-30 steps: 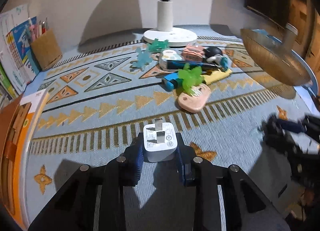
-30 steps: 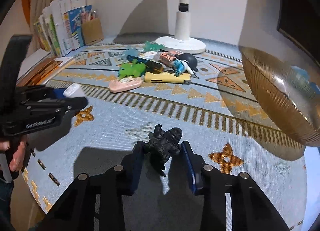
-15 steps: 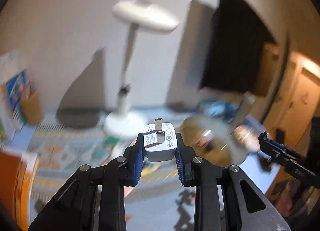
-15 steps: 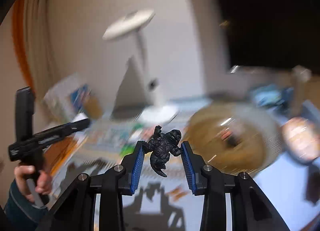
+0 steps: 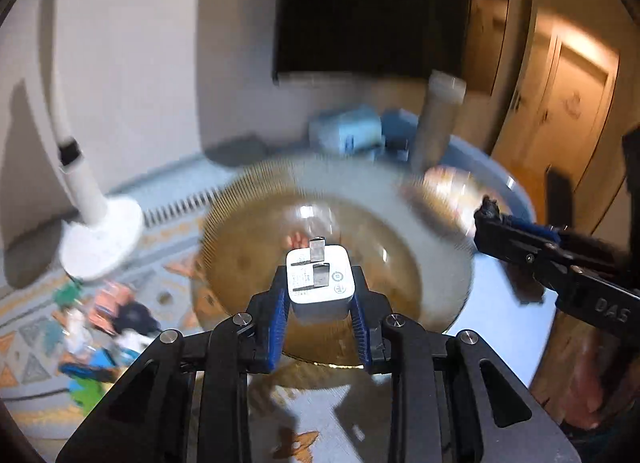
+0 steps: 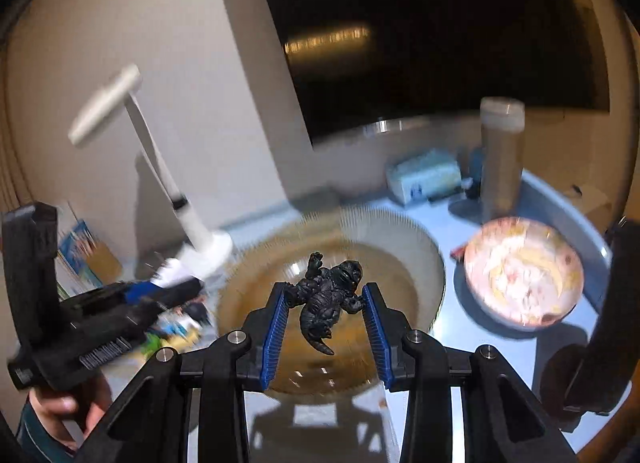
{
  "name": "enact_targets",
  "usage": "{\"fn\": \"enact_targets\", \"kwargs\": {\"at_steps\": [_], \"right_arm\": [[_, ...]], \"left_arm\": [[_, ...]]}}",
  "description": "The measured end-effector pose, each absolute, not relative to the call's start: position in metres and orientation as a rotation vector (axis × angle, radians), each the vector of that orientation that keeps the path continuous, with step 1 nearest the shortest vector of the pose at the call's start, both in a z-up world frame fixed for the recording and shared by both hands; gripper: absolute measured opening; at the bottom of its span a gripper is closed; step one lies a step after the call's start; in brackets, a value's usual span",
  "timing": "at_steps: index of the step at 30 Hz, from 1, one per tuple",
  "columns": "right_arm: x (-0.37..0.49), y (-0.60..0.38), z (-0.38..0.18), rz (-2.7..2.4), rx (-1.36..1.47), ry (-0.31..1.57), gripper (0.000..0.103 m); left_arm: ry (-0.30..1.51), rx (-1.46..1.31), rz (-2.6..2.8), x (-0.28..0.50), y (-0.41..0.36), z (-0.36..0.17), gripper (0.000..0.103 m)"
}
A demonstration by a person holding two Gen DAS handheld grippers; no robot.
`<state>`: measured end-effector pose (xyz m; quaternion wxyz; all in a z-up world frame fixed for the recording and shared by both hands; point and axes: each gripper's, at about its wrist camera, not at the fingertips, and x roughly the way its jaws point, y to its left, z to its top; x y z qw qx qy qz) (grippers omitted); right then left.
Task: Organize rigid objects
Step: 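Carry the charger and dinosaur to the amber bowl and release both, then return both open grippers to the remaining toy pile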
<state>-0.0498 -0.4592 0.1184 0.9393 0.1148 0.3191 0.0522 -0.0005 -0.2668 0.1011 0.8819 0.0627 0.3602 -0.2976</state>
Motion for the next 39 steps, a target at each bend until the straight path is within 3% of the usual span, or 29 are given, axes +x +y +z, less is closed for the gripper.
{"fn": "enact_targets", "kwargs": {"at_steps": [7, 8, 9, 10, 11, 12, 13, 21, 25, 27, 30, 35, 39], "right_arm": [[-0.03, -0.46, 0.081, 0.052, 0.187, 0.791, 0.037], [-0.029, -0.461, 0.08, 0.054, 0.196, 0.803, 0.037], [-0.027, -0.462, 0.079, 0.061, 0.209, 0.817, 0.038], [-0.027, -0.465, 0.079, 0.065, 0.227, 0.825, 0.039], [-0.028, -0.468, 0.081, 0.058, 0.24, 0.823, 0.046], [-0.03, -0.471, 0.085, 0.048, 0.249, 0.811, 0.06], [-0.036, -0.475, 0.092, 0.037, 0.261, 0.773, 0.064], [-0.066, -0.467, 0.138, 0.089, 0.34, 0.649, 0.066], [-0.077, -0.426, 0.154, 0.16, 0.291, 0.616, 0.067], [-0.082, -0.404, 0.16, 0.197, 0.262, 0.602, 0.073], [-0.091, -0.363, 0.163, 0.266, 0.219, 0.58, 0.087], [-0.092, -0.303, 0.144, 0.348, 0.126, 0.612, 0.088], [-0.084, -0.269, 0.105, 0.358, 0.065, 0.689, 0.088]], "left_arm": [[0.803, 0.197, -0.614, 0.002, -0.285, 0.078, 0.026], [0.806, 0.195, -0.611, 0.002, -0.285, 0.077, 0.029], [0.799, 0.187, -0.608, 0.001, -0.282, 0.08, 0.045], [0.781, 0.178, -0.601, 0.0, -0.277, 0.086, 0.054], [0.754, 0.165, -0.59, -0.003, -0.271, 0.091, 0.073], [0.721, 0.136, -0.589, -0.006, -0.261, 0.1, 0.081], [0.696, 0.109, -0.597, -0.008, -0.25, 0.108, 0.081], [0.52, -0.018, -0.546, -0.045, -0.155, 0.171, 0.081], [0.477, -0.077, -0.496, -0.066, -0.102, 0.181, 0.081], [0.469, -0.101, -0.457, -0.074, -0.077, 0.18, 0.081], [0.476, -0.16, -0.406, -0.084, -0.036, 0.17, 0.081], [0.524, -0.185, -0.282, -0.09, 0.016, 0.129, 0.081], [0.659, -0.195, -0.184, -0.08, 0.042, 0.058, 0.081]]}}
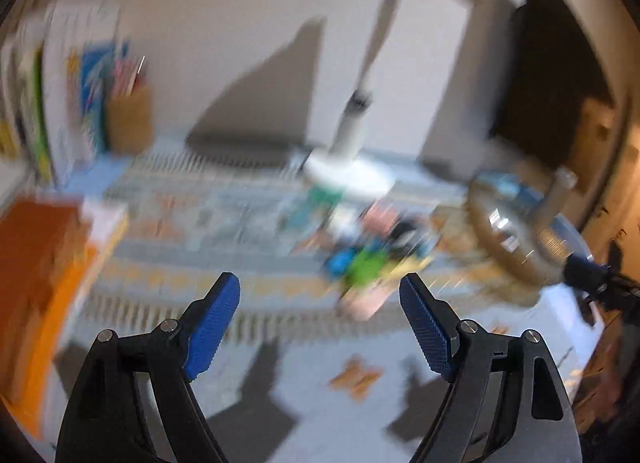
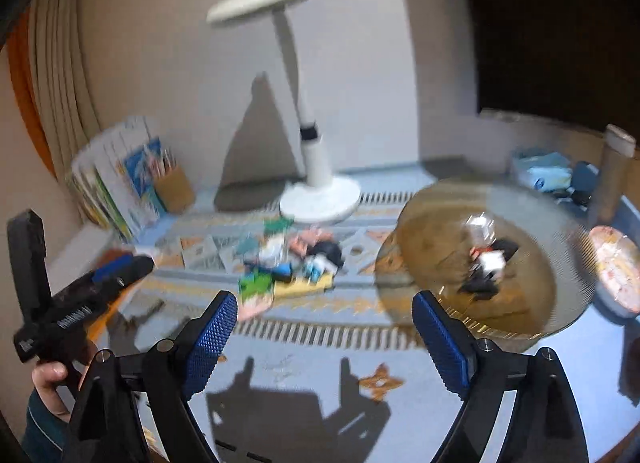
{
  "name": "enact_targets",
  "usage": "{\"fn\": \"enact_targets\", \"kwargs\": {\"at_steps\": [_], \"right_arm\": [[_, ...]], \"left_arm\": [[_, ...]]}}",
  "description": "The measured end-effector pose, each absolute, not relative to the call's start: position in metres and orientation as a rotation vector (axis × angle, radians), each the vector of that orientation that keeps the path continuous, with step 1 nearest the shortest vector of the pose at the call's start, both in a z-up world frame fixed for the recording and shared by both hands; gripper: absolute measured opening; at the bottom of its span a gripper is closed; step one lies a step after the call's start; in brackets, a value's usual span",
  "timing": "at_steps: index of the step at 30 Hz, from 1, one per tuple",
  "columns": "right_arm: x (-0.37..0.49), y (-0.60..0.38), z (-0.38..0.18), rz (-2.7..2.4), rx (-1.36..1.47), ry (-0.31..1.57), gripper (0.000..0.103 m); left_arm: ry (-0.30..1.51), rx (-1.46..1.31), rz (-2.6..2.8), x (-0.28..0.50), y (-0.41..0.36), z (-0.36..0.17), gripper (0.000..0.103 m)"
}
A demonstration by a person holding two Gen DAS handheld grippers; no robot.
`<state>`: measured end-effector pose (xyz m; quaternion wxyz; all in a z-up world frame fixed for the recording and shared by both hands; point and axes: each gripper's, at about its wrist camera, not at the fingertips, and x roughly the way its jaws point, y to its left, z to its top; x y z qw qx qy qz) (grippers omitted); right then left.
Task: Organize rigid objects
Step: 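Return both open grippers to the remaining toy pile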
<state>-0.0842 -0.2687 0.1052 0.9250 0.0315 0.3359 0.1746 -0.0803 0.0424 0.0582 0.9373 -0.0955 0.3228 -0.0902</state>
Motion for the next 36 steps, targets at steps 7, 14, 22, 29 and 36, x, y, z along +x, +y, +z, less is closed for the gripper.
{"fn": "enact_targets", "kwargs": {"at_steps": [7, 14, 22, 29, 36], "right_arm": [[-0.054, -0.253, 0.042, 0.329, 0.009, 0.786, 0.088], [-0.032, -0.259, 0.006, 0.277, 0.028, 0.838, 0.088], [-0.028, -0.249, 0.0, 0.323, -0.012, 0.869, 0.088], [-0.028, -0.251, 0.0, 0.329, 0.005, 0.872, 0.088], [-0.031, -0.247, 0.0, 0.319, -0.021, 0.866, 0.088]], "left_arm": [[0.68, -0.253, -0.17, -0.069, 0.059, 0.032, 0.081], [0.731, -0.079, -0.201, -0.068, 0.026, 0.025, 0.081], [0.787, 0.047, -0.21, -0.066, 0.006, 0.017, 0.081], [0.794, 0.09, -0.23, -0.068, -0.001, 0.016, 0.081], [0.792, 0.108, -0.249, -0.069, -0.004, 0.017, 0.081]]}}
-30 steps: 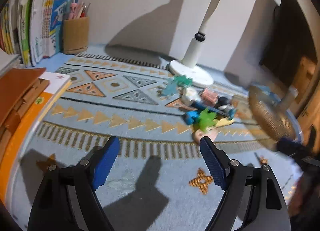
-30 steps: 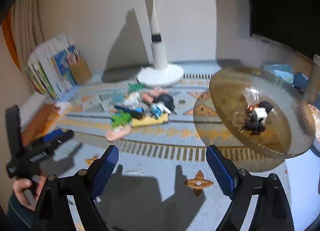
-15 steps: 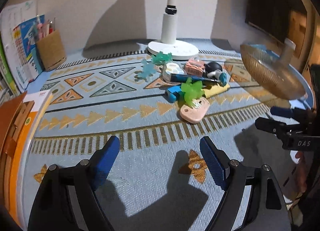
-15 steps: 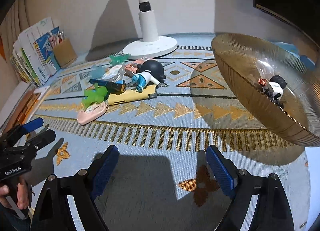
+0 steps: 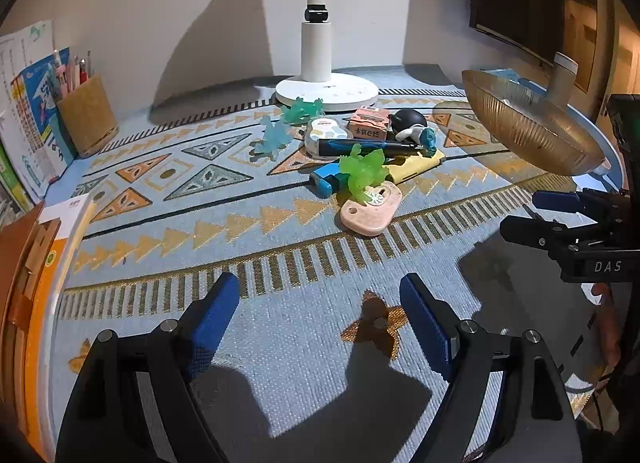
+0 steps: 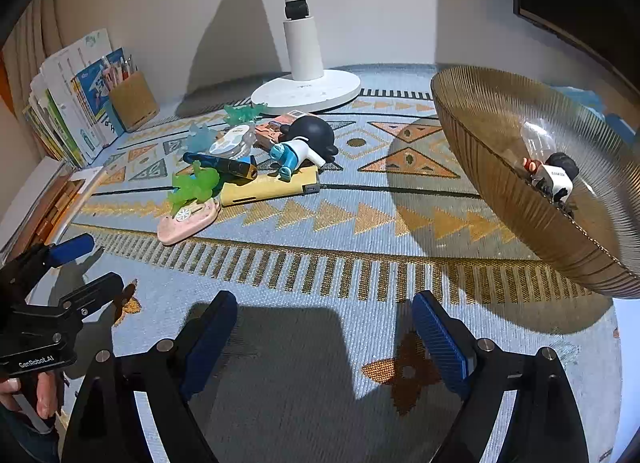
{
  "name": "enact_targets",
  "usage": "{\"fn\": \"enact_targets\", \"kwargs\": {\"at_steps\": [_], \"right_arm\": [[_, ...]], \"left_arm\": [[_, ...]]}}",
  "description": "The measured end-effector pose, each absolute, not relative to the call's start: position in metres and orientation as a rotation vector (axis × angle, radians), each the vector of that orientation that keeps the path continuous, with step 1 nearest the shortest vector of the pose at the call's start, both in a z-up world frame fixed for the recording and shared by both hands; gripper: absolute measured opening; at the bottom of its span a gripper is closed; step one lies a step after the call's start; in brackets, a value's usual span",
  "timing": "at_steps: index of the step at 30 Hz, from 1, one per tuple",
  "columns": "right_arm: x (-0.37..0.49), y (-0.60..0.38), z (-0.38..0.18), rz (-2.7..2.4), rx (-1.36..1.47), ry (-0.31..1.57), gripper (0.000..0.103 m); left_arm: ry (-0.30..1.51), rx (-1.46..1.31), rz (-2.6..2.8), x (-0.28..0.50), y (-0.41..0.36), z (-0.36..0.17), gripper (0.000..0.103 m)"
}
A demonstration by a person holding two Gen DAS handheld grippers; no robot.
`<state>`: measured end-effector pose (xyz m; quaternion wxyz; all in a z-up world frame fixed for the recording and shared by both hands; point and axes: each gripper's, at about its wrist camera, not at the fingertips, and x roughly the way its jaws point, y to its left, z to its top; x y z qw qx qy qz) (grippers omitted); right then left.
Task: Organize rigid objects
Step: 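Return both open grippers to the remaining toy pile, then grasp the pink eraser with the left gripper while the right grasps the yellow block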
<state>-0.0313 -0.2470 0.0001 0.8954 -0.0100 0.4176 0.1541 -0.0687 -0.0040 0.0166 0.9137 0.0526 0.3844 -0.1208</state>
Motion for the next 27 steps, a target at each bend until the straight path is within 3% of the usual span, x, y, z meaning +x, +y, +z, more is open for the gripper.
{"fn": "enact_targets", "kwargs": {"at_steps": [16, 19, 23, 26, 27], "right_arm": [[0.024, -0.237, 0.008, 0.383, -0.066, 0.975, 0.089], [0.048, -0.23, 0.001, 0.438, -0.089, 1.003, 0.085], [0.063, -0.214, -0.005, 0.427, -0.168, 0.957, 0.082], [0.069, -0.203, -0.006, 0.448, -0.214, 0.924, 0.079], [0.072, -0.199, -0.005, 0.468, -0.221, 0.917, 0.078]], "left_arm": [[0.917, 0.096, -0.382, -0.018, -0.023, 0.017, 0.081], [0.935, 0.093, -0.423, 0.0, -0.032, 0.012, 0.08], [0.917, 0.088, -0.441, 0.006, -0.037, 0.008, 0.071], [0.919, 0.064, -0.477, 0.01, -0.039, 0.009, 0.055], [0.915, 0.063, -0.481, 0.011, -0.041, 0.009, 0.055]]}}
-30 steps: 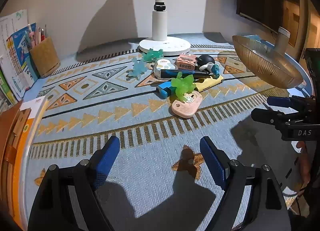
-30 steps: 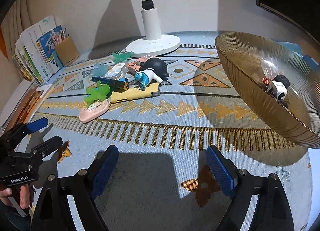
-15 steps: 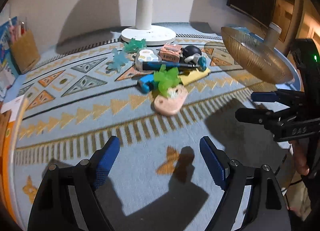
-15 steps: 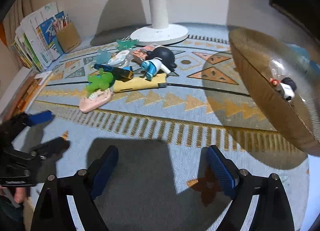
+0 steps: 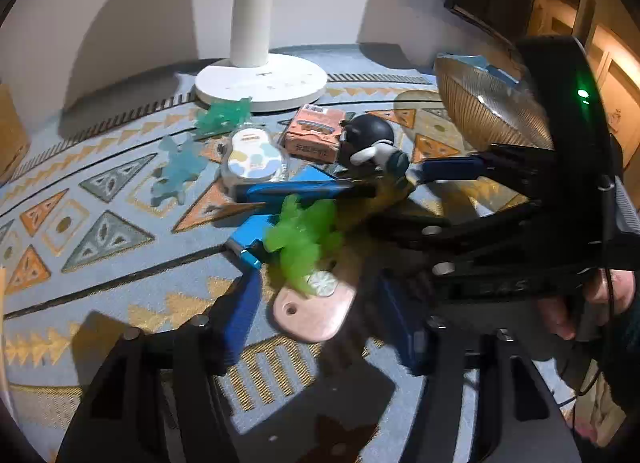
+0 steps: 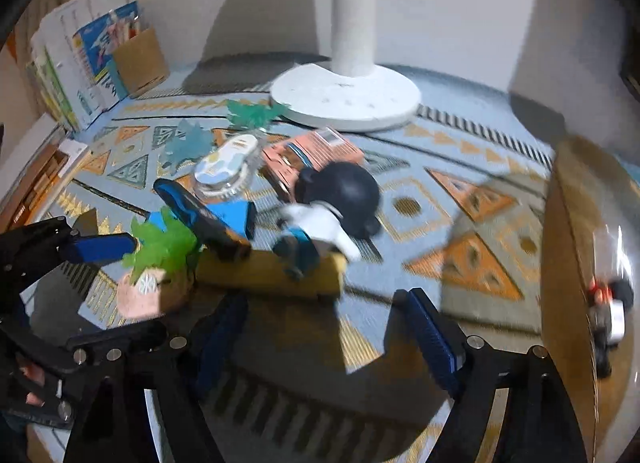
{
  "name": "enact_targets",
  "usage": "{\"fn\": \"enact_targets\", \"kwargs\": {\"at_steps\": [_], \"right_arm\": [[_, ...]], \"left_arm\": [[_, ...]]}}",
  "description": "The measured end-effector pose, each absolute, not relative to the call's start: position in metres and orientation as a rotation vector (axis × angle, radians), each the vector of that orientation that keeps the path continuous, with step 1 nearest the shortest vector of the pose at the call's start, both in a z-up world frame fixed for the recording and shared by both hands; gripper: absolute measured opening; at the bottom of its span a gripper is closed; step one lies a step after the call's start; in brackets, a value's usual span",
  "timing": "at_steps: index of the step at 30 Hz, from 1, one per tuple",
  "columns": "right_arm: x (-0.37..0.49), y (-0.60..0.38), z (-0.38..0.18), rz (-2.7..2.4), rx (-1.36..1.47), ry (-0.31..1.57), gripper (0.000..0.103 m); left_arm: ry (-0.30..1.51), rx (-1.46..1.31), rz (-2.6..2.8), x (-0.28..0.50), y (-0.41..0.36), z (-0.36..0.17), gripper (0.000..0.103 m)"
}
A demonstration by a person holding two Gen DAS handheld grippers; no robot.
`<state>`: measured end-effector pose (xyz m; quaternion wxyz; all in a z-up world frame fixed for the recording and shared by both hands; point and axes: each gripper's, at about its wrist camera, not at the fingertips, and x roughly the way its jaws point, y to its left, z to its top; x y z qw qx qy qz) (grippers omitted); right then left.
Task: Organize rigid objects
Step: 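Grasp the pink eraser with the left gripper while the right grasps the yellow block, then lift the pink eraser with the left gripper while the right lifts the yellow block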
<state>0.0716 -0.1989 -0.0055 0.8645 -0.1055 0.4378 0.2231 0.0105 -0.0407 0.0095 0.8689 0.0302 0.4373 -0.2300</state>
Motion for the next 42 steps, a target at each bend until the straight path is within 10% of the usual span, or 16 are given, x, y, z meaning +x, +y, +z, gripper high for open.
{"fn": "enact_targets", "kwargs": {"at_steps": [3, 29, 42], "right_arm": [[0.079, -0.194, -0.006, 0.494, -0.223, 0.91, 0.078], [0.017, -0.155, 0.0, 0.604, -0.227, 0.93, 0.025], [-0.055, -0.229, 0.002, 0.468, 0.042, 1.051, 0.025]], "left_arm": [[0.903, 0.095, -0.493, 0.008, -0.047, 0.009, 0.037], [0.901, -0.035, -0.387, -0.037, 0.005, 0.011, 0.036], [0.885, -0.042, -0.402, -0.063, -0.029, 0.013, 0.036]]}}
